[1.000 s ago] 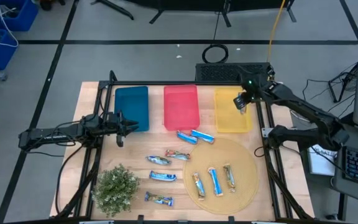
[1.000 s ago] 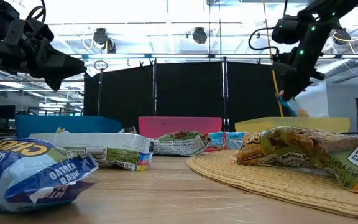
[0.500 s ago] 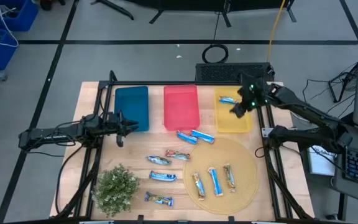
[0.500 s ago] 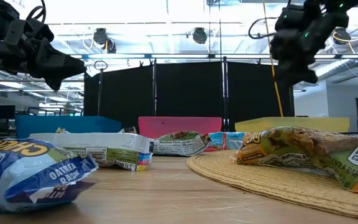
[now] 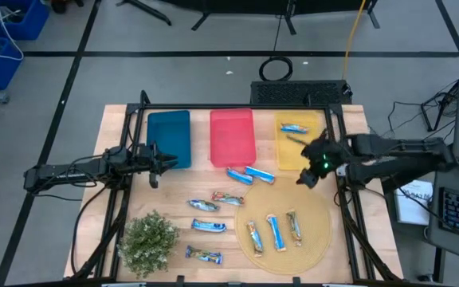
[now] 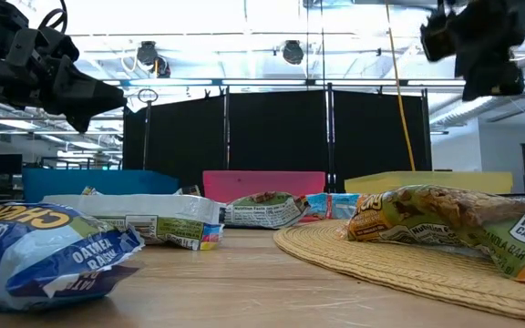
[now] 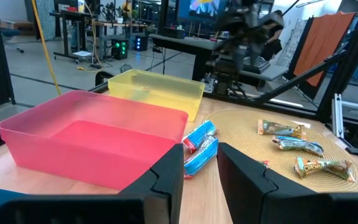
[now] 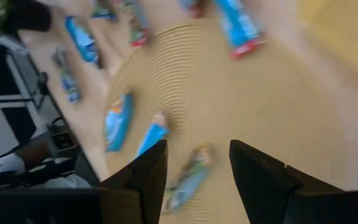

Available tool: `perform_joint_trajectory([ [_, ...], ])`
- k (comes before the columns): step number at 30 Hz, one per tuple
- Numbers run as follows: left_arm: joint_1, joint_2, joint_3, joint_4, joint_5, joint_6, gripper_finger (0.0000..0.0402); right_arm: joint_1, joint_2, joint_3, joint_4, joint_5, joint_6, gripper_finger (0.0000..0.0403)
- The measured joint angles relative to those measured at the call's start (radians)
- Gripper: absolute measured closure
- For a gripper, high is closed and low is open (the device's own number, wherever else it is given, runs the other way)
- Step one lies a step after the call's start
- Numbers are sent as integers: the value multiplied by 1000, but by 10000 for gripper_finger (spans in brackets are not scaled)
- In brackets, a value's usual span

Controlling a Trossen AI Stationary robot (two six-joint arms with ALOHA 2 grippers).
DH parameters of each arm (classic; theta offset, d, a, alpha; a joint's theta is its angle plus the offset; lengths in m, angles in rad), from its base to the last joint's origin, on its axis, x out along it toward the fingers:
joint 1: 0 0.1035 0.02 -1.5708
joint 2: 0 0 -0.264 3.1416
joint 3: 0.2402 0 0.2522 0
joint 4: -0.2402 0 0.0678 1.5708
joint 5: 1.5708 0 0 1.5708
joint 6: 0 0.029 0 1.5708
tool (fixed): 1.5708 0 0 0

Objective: Pick and place Granola Bars by type
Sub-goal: Put the yellow granola bar into the yellow bin

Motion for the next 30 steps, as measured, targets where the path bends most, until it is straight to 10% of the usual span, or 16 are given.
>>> perform_joint_trajectory([
  [12, 0, 0, 0, 0, 0, 0, 298, 460, 284, 0, 67, 195, 393, 239],
  [30, 0, 0, 0, 0, 0, 0, 298, 538, 544, 0, 171, 222, 573, 238],
])
